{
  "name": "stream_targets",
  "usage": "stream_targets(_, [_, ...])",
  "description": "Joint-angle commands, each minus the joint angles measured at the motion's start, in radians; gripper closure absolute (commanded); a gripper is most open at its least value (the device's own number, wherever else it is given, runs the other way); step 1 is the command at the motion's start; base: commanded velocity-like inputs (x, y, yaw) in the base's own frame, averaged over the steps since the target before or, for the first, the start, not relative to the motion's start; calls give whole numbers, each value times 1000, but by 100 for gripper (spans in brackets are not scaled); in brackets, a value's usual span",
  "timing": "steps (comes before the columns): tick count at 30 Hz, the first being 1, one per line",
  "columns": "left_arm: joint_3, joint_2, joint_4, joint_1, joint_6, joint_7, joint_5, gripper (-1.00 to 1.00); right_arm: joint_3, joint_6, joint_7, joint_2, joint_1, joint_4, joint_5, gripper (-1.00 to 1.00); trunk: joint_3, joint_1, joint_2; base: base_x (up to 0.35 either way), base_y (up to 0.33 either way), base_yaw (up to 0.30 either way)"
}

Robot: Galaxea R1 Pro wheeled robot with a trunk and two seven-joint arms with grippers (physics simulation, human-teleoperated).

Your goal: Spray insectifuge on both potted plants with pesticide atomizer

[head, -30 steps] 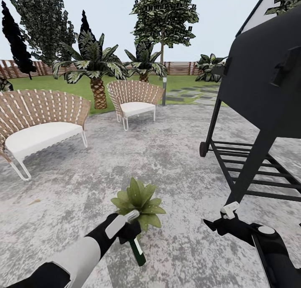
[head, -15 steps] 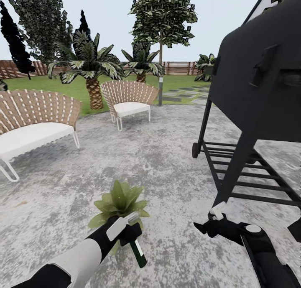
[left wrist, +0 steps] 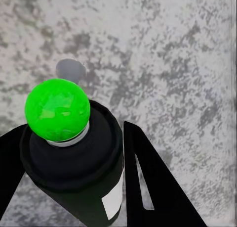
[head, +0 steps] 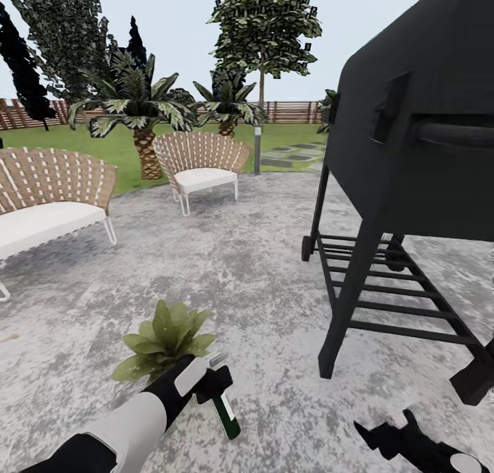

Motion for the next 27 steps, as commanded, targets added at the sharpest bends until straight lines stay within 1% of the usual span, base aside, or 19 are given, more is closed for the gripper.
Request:
stream_targets(1, [0, 0, 0, 0, -1, 0, 0, 100, -70, -70, -57, 22, 38, 53, 22, -100, 0, 0, 0, 0, -337, 0])
stream_targets(2, [0, 1, 0, 0, -1, 0, 0, 100, -152, -169, -143, 69, 70, 120, 39, -100, 0, 0, 0, 28, -337, 0])
stream_targets(3, [0, 2, 0, 1, -6, 0, -1, 100, -218, -267, -211, 119, 96, 168, 58, -100, 0, 0, 0, 73, -337, 0])
stream_targets(4, [0, 1, 0, 2, -18, 0, -1, 100, -251, -321, -236, 144, 111, 187, 83, -100, 0, 0, 0, 91, -337, 0])
stream_targets(5, [0, 0, 0, 4, -35, 0, 0, 100, -270, -357, -248, 165, 129, 198, 118, -100, 0, 0, 0, 105, -336, 0])
stream_targets(6, [0, 0, 1, 6, -49, 2, 0, 100, -279, -378, -255, 187, 144, 202, 155, -100, 0, 0, 0, 115, -334, 0])
stream_targets(7, [0, 0, 3, 8, -60, 7, 0, 100, -287, -396, -261, 220, 155, 204, 186, -100, 0, 0, 0, 121, -333, 0])
stream_targets(8, [0, 0, 6, 13, -77, 11, 0, 100, -289, -405, -263, 237, 159, 207, 198, -100, 0, 0, 0, 123, -332, 0])
stream_targets(9, [0, -3, 8, 18, -112, 13, 0, 100, -291, -409, -265, 246, 161, 208, 204, -100, 0, 0, 0, 122, -331, 22])
stream_targets(11, [-2, -11, 8, 46, -226, 4, -2, 100, -292, -413, -267, 251, 163, 211, 210, -100, 1, 0, 0, 69, -193, 149])
stream_targets(12, [-28, -14, 6, 80, -313, -17, -5, 100, -291, -414, -269, 251, 163, 211, 213, -100, 1, 0, 0, 15, -43, 235])
stream_targets(13, [-81, -15, 5, 110, -370, -42, -6, 100, -290, -415, -270, 251, 163, 211, 215, -100, 2, 0, 0, 6, -18, 251])
stream_targets(14, [-149, -15, 2, 147, -428, -67, -6, 100, -287, -415, -277, 251, 163, 212, 216, -100, 2, 0, 0, 2, -6, 258])
stream_targets(15, [-173, -15, -1, 160, -443, -75, -5, 100, -286, -416, -283, 251, 163, 211, 217, -100, 3, 0, 0, 1, -3, 260])
stream_targets(16, [-188, -15, -3, 168, -452, -81, -3, 100, -284, -416, -288, 251, 163, 210, 216, -100, 3, 0, 0, 0, -1, 261])
stream_targets(17, [-193, -15, -3, 171, -454, -83, -2, 100, -283, -416, -289, 251, 163, 208, 216, -100, 3, 0, 0, -6, -1, 261])
stream_targets(22, [-199, -13, -3, 175, -454, -83, -1, 100, -283, -432, -290, 251, 162, 204, 215, -100, 5, 0, 0, -171, -124, 246])
stream_targets(25, [-200, -7, 4, 175, -453, -80, -1, 100, -286, -444, -287, 251, 163, 203, 214, -100, 5, 0, 0, -37, -26, 53])
stream_targets(27, [-203, -4, 4, 175, -403, -76, -6, 100, -288, -468, -284, 251, 163, 204, 215, -100, 5, 0, 0, -5, -4, 8])
